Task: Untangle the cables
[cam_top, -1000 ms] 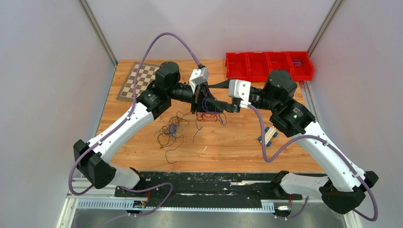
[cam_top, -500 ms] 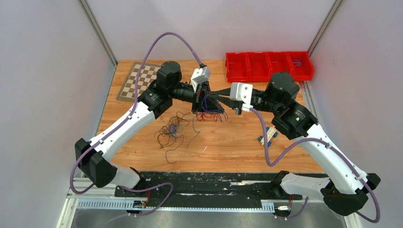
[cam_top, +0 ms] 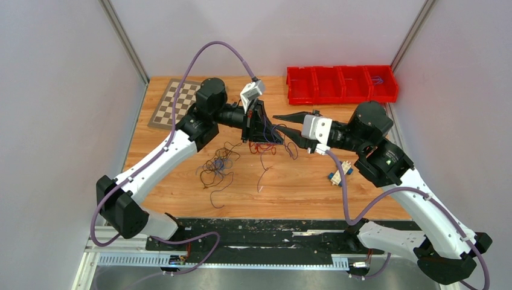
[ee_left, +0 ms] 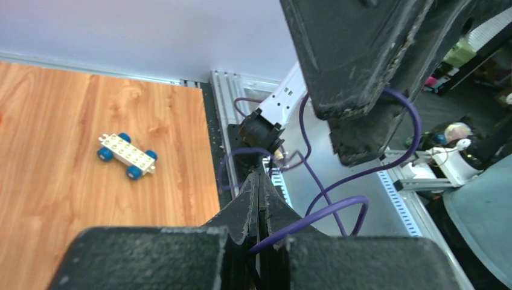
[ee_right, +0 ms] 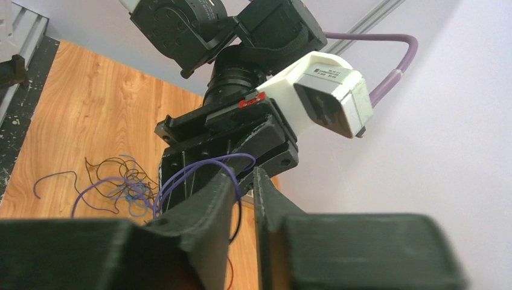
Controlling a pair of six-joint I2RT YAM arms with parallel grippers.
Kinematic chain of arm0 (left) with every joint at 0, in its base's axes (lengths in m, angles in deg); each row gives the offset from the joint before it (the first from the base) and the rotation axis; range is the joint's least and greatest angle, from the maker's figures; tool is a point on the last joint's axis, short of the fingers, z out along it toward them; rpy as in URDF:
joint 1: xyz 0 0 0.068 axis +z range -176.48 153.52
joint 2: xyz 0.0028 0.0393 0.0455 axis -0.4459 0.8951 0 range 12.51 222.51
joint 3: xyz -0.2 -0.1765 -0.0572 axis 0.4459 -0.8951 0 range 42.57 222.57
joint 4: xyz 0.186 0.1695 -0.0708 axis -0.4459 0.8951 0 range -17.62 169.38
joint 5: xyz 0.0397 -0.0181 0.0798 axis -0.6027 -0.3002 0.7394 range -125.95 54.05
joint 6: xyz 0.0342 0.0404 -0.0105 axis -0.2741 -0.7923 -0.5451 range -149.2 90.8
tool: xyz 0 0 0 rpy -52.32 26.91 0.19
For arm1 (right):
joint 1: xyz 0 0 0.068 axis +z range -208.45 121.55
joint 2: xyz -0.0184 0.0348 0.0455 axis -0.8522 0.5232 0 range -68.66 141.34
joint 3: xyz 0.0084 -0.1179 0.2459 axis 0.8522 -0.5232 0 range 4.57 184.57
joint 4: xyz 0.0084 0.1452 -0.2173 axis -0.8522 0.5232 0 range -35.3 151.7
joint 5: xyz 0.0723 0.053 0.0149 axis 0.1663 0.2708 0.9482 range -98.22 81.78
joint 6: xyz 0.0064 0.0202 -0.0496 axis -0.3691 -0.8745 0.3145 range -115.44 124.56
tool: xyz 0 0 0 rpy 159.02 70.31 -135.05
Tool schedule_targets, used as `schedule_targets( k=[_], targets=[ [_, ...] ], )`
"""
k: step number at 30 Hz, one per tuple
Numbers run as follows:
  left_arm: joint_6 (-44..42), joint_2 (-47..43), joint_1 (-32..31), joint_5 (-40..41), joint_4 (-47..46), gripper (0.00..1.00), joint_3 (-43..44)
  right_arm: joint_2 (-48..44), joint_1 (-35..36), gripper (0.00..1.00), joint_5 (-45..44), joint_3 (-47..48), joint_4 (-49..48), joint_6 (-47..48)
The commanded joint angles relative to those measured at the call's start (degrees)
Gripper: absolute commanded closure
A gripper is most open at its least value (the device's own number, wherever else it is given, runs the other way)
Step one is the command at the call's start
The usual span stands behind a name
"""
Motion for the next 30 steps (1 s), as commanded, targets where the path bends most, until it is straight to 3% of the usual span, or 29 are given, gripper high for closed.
schedule_targets(
  k=[1, 9, 14, 20, 23, 30],
  targets=[
    [9.4, -1.4, 0.1, -3.8, -8.8, 1.0, -0.6, -0.7, 0.1, 0.7, 2.5, -0.6, -0.9, 3.9],
    [17.6, 0.1, -0.9, -6.5, -14.8, 1.0, 0.3, 0.8, 1.1, 0.58, 5.5, -0.6, -1.4, 8.6],
    [22.5, 1.8, -1.9, -7.4, -15.8, 1.0, 1.4, 1.6, 3.7, 0.52, 3.2, -1.1, -3.3, 12.7],
    [31.4, 2.9, -1.9, -6.3, -23.5, 1.0, -0.2, 0.5, 8.3, 0.48, -3.0, -4.8, -5.4, 22.1],
    [32.4, 3.0, -1.9, -5.8, -24.5, 1.0, -0.8, 0.2, 10.0, 0.41, -5.9, -6.3, -6.5, 25.1],
    [30.4, 2.5, -1.9, -5.9, -21.3, 1.0, -0.9, -0.6, 11.1, 0.44, -11.3, -6.7, -6.6, 30.2]
  ],
)
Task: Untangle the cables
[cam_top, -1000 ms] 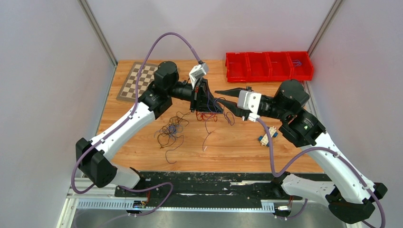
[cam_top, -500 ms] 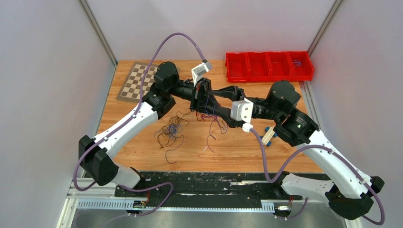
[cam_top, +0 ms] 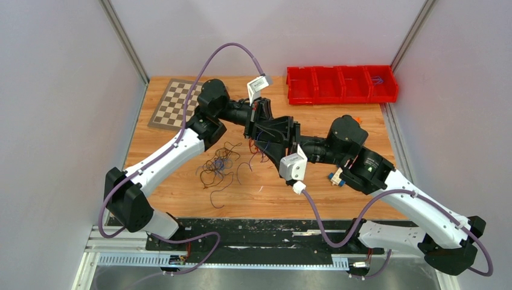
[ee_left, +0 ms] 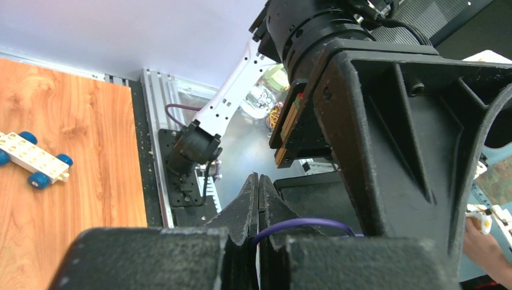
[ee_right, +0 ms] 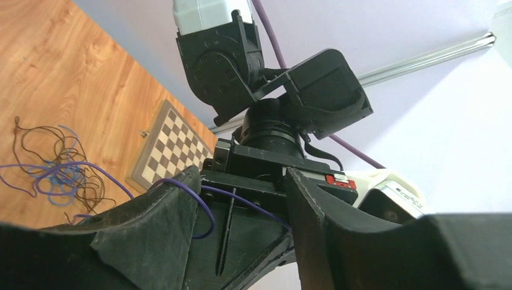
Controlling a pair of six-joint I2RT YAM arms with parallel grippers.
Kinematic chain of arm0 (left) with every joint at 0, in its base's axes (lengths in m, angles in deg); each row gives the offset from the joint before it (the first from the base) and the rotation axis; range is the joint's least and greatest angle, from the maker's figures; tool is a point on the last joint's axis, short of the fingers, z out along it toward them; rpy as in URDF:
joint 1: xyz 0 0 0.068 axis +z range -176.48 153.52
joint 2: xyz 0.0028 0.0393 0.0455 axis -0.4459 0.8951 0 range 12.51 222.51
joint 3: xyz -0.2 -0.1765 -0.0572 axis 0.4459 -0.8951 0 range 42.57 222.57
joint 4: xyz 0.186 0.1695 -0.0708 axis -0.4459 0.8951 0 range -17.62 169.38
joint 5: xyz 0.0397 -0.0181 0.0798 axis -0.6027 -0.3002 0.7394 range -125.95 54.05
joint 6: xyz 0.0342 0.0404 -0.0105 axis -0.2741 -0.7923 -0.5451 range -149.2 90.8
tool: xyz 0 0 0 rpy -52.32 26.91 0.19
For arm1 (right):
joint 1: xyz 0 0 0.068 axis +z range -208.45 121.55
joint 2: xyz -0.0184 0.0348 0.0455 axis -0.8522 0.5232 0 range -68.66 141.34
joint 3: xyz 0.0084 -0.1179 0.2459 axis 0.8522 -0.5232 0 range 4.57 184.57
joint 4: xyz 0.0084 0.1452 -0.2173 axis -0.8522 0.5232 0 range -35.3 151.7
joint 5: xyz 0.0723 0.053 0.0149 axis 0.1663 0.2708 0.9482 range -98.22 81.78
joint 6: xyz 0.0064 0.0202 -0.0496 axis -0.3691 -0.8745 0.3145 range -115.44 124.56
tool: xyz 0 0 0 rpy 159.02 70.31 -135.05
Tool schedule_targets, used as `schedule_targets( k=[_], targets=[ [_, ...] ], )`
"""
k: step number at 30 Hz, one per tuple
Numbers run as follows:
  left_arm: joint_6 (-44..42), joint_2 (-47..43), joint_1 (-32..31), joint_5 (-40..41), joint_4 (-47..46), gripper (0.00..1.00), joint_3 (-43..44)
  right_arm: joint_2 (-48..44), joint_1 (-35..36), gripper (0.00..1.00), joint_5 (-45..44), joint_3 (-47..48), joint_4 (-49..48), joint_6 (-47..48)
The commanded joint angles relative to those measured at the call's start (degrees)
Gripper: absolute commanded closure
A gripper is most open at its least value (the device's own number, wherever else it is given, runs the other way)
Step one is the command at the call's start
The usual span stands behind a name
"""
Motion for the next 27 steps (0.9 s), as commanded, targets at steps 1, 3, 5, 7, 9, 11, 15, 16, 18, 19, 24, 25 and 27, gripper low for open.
schedule_targets(
  k=[1, 3, 5, 7, 9, 11, 15, 16, 18, 19, 24, 25, 27],
  targets=[
    [-1.1, -1.2, -0.3, -0.1, 0.5, 1.0, 0.1, -1.6, 0.0, 0.44, -5.9, 0.0, -2.0, 5.2],
    [-2.1, -1.7, -0.3, 0.0, 2.1, 1.0, -0.3, -2.2, -0.1, 0.44, -6.7, 0.0, -2.0, 6.1],
    [-2.1, -2.0, -0.3, 0.0, 2.6, 1.0, -0.9, -2.6, -0.1, 0.44, -7.5, 0.0, -1.6, 7.1],
    [-2.2, -2.1, -0.3, -0.2, 2.8, 1.0, -1.1, -2.9, -0.1, 0.44, -8.7, 0.2, -0.7, 8.1],
    [-2.9, -2.3, -0.2, -0.3, 3.6, 1.0, -0.9, -3.0, 0.0, 0.44, -9.8, 0.4, 0.3, 8.3],
    [-4.1, -2.6, -0.1, -0.2, 5.2, 1.0, -0.8, -3.2, -0.1, 0.45, -10.1, 0.5, 1.2, 8.6],
    [-4.5, -2.9, -0.1, -0.2, 6.4, 1.0, -0.8, -3.7, 0.0, 0.48, -10.2, -0.2, 2.8, 10.4],
    [-4.4, -2.9, 0.0, -0.3, 6.6, 1.0, -0.8, -3.8, -0.1, 0.49, -10.3, -0.3, 3.0, 10.8],
    [-4.3, -3.0, 0.3, -0.4, 6.7, 1.0, -1.0, -4.4, -0.1, 0.49, -10.5, -0.4, 3.6, 11.1],
    [-4.2, -3.1, 0.4, -0.4, 6.6, 1.0, -1.1, -4.8, -0.1, 0.49, -10.4, -0.4, 4.0, 11.1],
    [-3.3, -2.9, 0.7, -0.2, 5.9, 1.0, -1.7, -5.2, -0.1, 0.49, -9.9, -0.1, 5.1, 10.9],
    [-3.1, -2.7, 0.7, 0.0, 5.5, 1.0, -1.5, -4.9, -0.1, 0.49, -10.1, -0.2, 5.2, 11.1],
    [-2.9, -2.3, 0.7, 1.1, 6.6, 1.0, -0.6, -4.0, -0.1, 0.49, -10.5, -0.3, 5.1, 11.7]
  ],
)
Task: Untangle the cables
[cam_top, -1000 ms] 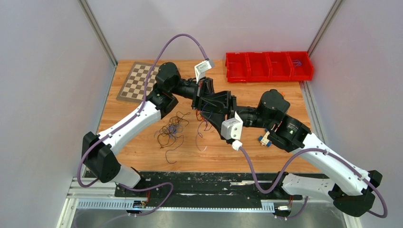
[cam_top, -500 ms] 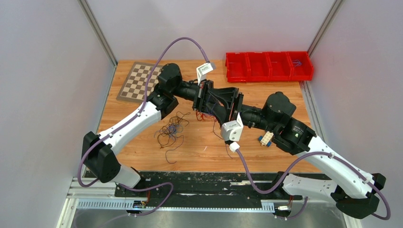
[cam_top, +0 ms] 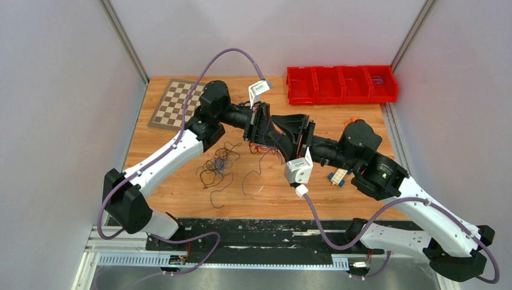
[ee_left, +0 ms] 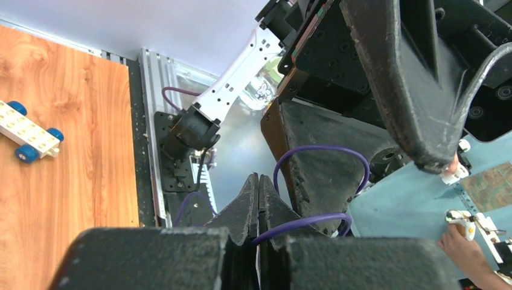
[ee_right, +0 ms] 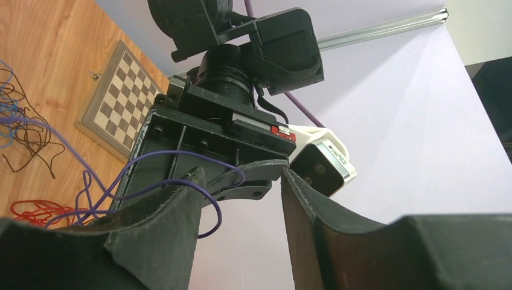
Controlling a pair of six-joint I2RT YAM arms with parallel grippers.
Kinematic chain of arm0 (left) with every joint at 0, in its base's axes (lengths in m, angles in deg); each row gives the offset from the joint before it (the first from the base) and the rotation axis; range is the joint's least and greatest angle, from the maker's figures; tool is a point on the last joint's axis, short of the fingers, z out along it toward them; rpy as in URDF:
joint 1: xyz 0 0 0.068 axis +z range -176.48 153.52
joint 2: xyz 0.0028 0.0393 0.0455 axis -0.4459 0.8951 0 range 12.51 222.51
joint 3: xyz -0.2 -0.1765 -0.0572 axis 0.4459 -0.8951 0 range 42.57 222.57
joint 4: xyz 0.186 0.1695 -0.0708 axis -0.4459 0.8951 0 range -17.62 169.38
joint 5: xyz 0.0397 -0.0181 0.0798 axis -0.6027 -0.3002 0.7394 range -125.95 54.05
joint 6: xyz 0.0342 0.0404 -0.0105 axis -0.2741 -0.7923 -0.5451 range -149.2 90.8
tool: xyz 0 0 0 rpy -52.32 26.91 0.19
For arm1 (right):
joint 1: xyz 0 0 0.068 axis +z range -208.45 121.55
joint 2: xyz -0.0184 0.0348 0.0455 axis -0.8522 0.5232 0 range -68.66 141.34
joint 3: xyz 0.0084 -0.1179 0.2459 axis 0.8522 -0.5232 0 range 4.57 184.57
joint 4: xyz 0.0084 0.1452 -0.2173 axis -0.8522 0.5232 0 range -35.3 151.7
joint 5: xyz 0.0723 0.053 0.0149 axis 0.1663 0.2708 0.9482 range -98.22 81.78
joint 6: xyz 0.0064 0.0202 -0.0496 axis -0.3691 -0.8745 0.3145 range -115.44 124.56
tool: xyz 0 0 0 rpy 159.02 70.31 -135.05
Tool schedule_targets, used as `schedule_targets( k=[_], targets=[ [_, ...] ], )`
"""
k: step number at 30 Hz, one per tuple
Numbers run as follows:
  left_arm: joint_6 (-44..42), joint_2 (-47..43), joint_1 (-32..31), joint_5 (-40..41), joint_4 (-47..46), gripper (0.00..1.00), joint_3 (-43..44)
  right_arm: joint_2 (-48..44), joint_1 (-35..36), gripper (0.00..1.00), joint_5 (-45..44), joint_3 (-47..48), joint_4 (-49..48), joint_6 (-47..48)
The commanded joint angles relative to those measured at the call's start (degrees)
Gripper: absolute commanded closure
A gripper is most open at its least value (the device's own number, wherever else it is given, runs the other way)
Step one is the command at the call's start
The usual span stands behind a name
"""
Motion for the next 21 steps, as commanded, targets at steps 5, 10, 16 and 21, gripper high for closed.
schedule_targets(
  k=[5, 10, 16, 21],
  targets=[
    [-4.0, -0.9, -0.4, 5.1, 8.4, 0.99, 3.2, 3.4, 0.1, 0.51, -5.0, -0.4, 0.3, 5.8],
    [-4.8, -1.2, -0.5, 5.9, 10.0, 0.98, 3.3, 4.2, 0.1, 0.52, -7.2, -1.1, -1.4, 7.6],
    [-4.6, -0.8, -1.2, 5.3, 9.2, 0.99, 3.5, 5.0, 0.1, 0.59, -6.5, -1.3, -2.5, 8.1],
    [-5.5, -1.4, -1.2, 4.3, 9.5, 1.0, 3.4, 5.9, -0.1, 0.78, -8.8, -1.0, -2.8, 6.5]
  ],
)
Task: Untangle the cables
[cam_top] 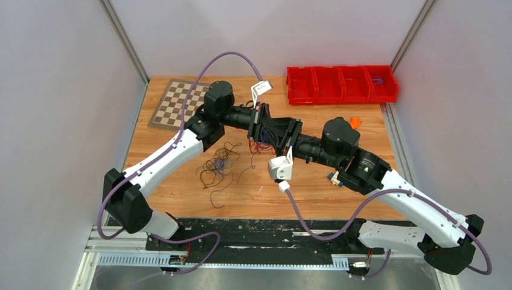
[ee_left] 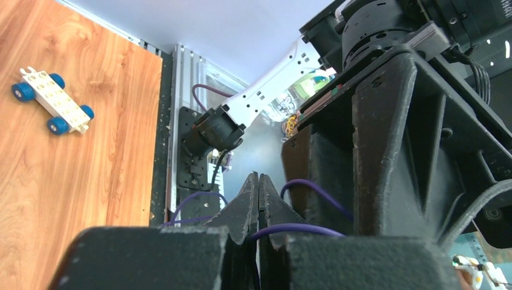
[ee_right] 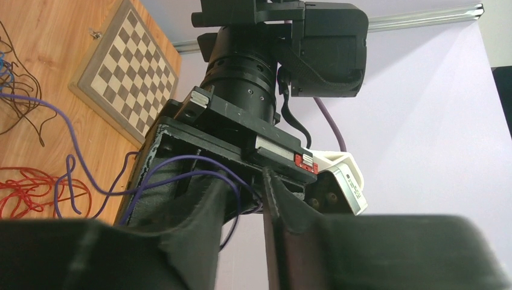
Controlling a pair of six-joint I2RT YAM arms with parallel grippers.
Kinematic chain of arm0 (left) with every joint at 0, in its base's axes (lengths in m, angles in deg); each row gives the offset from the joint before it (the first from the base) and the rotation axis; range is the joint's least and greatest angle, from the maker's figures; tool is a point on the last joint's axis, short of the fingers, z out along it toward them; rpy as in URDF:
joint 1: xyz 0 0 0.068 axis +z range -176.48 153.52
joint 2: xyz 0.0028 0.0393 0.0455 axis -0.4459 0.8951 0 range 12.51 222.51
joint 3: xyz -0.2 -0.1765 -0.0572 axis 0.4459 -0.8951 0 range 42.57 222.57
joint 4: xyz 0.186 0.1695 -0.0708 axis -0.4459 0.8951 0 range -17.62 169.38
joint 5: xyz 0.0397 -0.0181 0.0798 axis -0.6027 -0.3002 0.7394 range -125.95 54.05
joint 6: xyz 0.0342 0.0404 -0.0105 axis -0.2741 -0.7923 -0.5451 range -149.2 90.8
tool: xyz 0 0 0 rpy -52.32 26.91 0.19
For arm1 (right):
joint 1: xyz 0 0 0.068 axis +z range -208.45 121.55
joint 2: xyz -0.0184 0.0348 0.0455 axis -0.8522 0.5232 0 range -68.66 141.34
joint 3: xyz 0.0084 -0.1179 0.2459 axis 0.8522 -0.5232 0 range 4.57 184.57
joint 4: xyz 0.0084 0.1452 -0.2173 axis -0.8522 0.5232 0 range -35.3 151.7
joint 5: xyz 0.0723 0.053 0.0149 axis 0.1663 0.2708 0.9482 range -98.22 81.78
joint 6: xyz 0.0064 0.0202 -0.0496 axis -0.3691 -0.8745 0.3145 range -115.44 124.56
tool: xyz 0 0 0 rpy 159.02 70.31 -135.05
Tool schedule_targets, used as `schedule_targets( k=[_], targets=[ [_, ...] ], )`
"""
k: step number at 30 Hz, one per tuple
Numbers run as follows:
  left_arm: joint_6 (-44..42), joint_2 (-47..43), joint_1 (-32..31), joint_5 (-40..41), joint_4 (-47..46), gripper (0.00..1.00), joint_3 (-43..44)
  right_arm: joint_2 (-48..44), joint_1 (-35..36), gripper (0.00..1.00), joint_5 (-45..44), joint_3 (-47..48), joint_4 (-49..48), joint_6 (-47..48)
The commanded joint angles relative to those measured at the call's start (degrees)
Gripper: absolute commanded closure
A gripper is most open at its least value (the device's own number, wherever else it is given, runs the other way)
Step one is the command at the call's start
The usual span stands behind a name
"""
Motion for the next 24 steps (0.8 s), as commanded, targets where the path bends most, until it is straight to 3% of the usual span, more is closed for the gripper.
schedule_targets(
  k=[1, 3, 6, 10, 11, 12, 13, 15, 19, 24],
  targets=[
    [-2.5, -1.7, -1.0, -3.4, -0.4, 1.0, 3.1, 0.9, -0.6, 0.86, -4.5, 0.1, -1.8, -0.2],
    [-5.1, -2.0, -1.0, -3.1, 2.1, 1.0, 3.7, 0.6, -1.6, 0.99, -4.3, 0.0, -1.8, -0.8],
    [-8.3, -2.8, -1.0, -2.0, 5.3, 0.97, 3.7, -0.3, -2.4, 1.0, -4.4, 0.6, -1.9, -2.8],
    [-10.5, -3.3, -0.8, -0.9, 7.0, 0.62, 3.2, -0.4, -4.0, 1.0, -4.3, 4.4, -2.0, -10.1],
    [-10.8, -3.4, -0.6, 0.1, 7.2, 0.46, 3.2, -0.4, -4.5, 1.0, -4.4, 5.3, -2.1, -11.9],
    [-11.2, -3.4, 0.0, 0.6, 7.7, 0.36, 3.2, -0.5, -5.5, 1.0, -4.3, 6.2, -2.2, -13.8],
    [-11.5, -3.6, 0.5, 1.9, 7.9, 0.15, 3.3, -0.6, -6.7, 1.0, -3.9, 7.0, -2.3, -15.6],
    [-14.0, -3.6, 2.5, 3.6, 9.0, 0.02, 3.8, -1.1, -9.3, 1.0, -3.2, 8.3, -2.5, -18.7],
    [-27.8, -3.8, 8.5, 15.8, 19.7, 0.0, 8.1, -0.6, -17.9, 1.0, -2.2, 10.8, -2.6, -25.4],
    [-38.5, -5.8, 17.6, 31.9, 22.8, 0.0, 8.5, 3.6, -36.2, 1.0, 2.5, 14.3, -2.1, -37.8]
  ],
)
